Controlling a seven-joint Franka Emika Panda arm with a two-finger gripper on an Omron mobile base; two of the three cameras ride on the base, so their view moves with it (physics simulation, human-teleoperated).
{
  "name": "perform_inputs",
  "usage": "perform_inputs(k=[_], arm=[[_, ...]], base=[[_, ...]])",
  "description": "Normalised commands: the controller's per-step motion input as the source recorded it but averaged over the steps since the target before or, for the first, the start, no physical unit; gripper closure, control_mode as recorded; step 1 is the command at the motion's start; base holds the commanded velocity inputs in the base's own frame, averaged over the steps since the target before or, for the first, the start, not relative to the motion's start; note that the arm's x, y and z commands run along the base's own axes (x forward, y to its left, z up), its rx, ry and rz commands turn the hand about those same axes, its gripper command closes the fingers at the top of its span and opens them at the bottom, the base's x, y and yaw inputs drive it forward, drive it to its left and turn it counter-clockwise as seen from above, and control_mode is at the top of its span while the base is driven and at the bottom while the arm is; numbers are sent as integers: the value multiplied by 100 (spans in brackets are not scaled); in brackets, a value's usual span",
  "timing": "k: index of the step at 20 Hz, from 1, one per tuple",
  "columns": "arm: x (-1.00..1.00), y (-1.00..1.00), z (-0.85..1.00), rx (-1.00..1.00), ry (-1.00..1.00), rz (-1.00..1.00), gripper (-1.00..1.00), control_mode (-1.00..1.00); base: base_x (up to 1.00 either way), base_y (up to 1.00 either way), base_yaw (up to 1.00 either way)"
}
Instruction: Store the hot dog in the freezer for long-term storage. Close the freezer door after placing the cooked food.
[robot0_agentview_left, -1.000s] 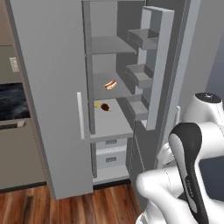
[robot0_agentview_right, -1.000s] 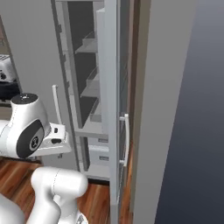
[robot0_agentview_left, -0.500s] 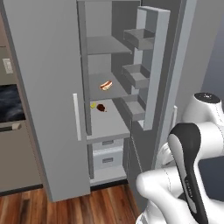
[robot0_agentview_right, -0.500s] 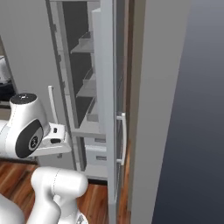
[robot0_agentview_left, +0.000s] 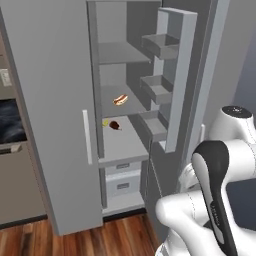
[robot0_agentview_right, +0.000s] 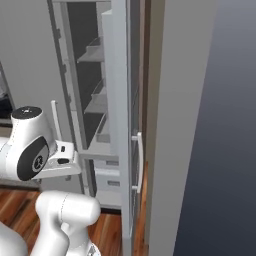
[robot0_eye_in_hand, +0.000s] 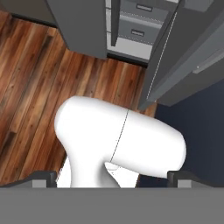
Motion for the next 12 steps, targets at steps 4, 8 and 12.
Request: perform_inputs(k=[4, 8, 12], arm=[[0, 0, 0, 0, 0, 0, -100, 100], [0, 0, 0, 0, 0, 0, -100, 100], [0, 0, 0, 0, 0, 0, -100, 100]], base=[[38, 10, 0], [43, 17, 0], [22, 9, 0]])
